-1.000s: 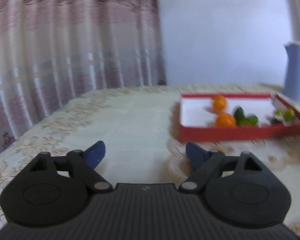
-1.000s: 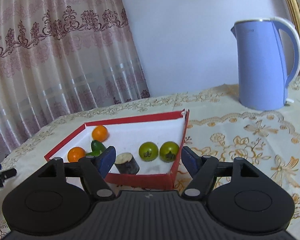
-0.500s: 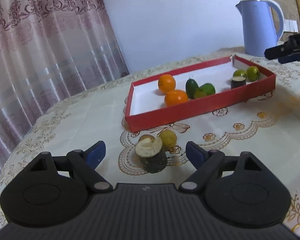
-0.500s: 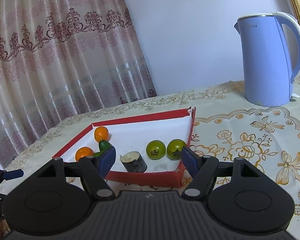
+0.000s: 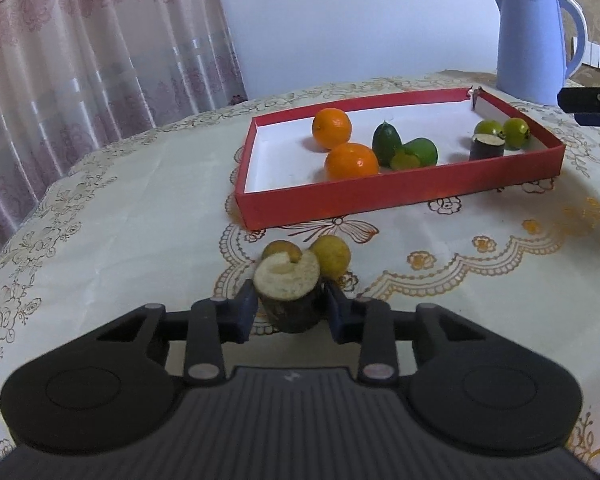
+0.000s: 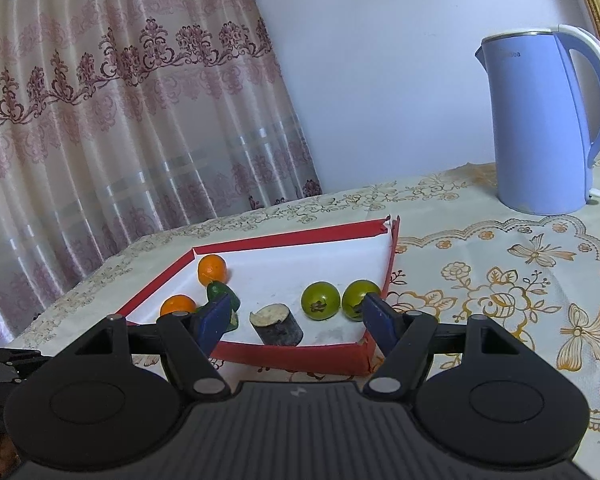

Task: Organize fruits
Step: 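Carry the dark slice into the red tray and open the left gripper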

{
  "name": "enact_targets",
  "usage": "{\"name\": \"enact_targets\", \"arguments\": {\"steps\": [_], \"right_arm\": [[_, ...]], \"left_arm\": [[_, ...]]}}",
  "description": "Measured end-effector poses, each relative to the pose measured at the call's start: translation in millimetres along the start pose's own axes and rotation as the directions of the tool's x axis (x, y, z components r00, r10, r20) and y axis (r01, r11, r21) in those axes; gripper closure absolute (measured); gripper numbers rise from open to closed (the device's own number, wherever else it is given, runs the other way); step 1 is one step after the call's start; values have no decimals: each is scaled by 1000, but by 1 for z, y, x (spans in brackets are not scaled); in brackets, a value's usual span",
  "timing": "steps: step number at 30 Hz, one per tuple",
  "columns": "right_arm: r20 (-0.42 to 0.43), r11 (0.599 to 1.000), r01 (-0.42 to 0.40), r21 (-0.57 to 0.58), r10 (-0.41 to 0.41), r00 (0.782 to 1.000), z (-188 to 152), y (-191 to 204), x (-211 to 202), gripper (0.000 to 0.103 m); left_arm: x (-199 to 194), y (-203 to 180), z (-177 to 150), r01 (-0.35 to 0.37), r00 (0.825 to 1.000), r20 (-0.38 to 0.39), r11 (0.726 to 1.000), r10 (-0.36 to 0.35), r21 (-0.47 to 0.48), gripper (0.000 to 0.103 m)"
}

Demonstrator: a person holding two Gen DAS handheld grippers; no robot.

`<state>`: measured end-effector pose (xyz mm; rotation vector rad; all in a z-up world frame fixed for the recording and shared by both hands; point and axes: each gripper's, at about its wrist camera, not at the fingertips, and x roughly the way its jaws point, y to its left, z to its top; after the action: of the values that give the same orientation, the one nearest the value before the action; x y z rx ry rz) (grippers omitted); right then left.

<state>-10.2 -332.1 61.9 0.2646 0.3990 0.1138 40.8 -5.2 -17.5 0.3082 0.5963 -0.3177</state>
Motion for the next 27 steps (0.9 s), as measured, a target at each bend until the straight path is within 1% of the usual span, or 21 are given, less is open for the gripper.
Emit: {"name": "enact_targets", "arguments": {"steps": [8, 15, 22, 25, 27], "right_arm": [[0, 1000, 0, 0, 0, 1000, 0, 0, 0, 31], [-2, 1000, 3, -1, -3, 1000, -2, 0, -1, 31], [3, 1000, 9, -1, -9, 1000, -4, 1, -1, 31], [9, 1000, 9, -1, -9, 1000, -4, 2, -2, 31], [10, 1000, 9, 0, -9, 1000, -4, 2, -2, 31]], "left_arm": [[-6, 1, 0, -32, 999, 13, 999, 32, -23, 72], [-26, -7, 7, -65, 996, 63, 998, 67, -25, 72], [-45, -12, 33, -118, 982, 146, 992, 124, -46, 72], [-44, -14, 50, -135, 974, 174, 989, 143, -56, 72], [-37, -13, 63, -131, 971, 190, 989, 143, -72, 72]]}}
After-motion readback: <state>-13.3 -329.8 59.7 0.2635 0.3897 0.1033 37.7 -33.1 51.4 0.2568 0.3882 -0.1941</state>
